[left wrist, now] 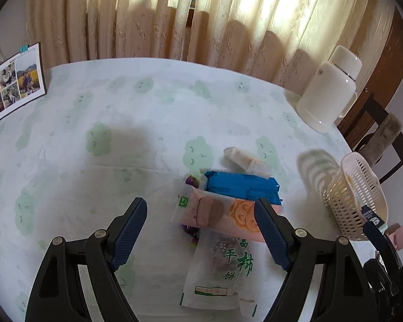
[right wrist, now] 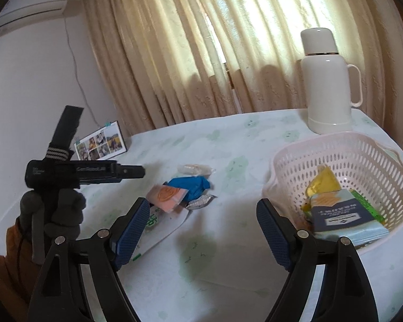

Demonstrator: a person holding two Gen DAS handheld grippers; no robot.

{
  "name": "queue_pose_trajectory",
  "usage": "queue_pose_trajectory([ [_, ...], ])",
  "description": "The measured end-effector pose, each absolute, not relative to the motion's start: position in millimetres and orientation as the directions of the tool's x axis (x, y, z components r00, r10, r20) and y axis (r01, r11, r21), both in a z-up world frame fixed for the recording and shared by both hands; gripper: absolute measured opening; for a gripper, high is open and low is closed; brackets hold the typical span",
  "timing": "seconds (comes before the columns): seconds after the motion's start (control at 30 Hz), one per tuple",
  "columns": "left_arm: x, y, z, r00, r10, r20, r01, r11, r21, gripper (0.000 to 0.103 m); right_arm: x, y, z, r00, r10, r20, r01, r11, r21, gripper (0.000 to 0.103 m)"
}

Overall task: Organize snacks
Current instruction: 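Move both grippers toward the remaining snacks on the table, then lower the left gripper onto the orange smiley-face pastry bag and close it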

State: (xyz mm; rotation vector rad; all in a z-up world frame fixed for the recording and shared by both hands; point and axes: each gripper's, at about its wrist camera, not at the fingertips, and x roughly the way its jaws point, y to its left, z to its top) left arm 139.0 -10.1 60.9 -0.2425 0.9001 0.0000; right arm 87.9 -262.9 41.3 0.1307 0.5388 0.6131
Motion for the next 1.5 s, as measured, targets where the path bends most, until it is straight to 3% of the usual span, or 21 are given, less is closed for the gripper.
queue_pose_trajectory([
  [0.53,172,-49,37,0.558,-0.079,-0.826,-0.074,0.987,-0.145,0.079,82,-243,32,0.672,0.546,-0.501,-0.534,0.825,0.183,0.082],
  [0.77,185,-38,28,0.538,-0.05,-0.841,-0.126,0.982,-0.139,0.079,81,-238,29,0.666,0.533,-0.523,-0.538,0.828,0.159,0.082],
  [1.5,128,47,25,0.524,0.026,-0.851,-0.244,0.962,-0.121,0.079,86,-233,24,0.665,0.511,-0.545,-0.531,0.836,0.137,0.082],
])
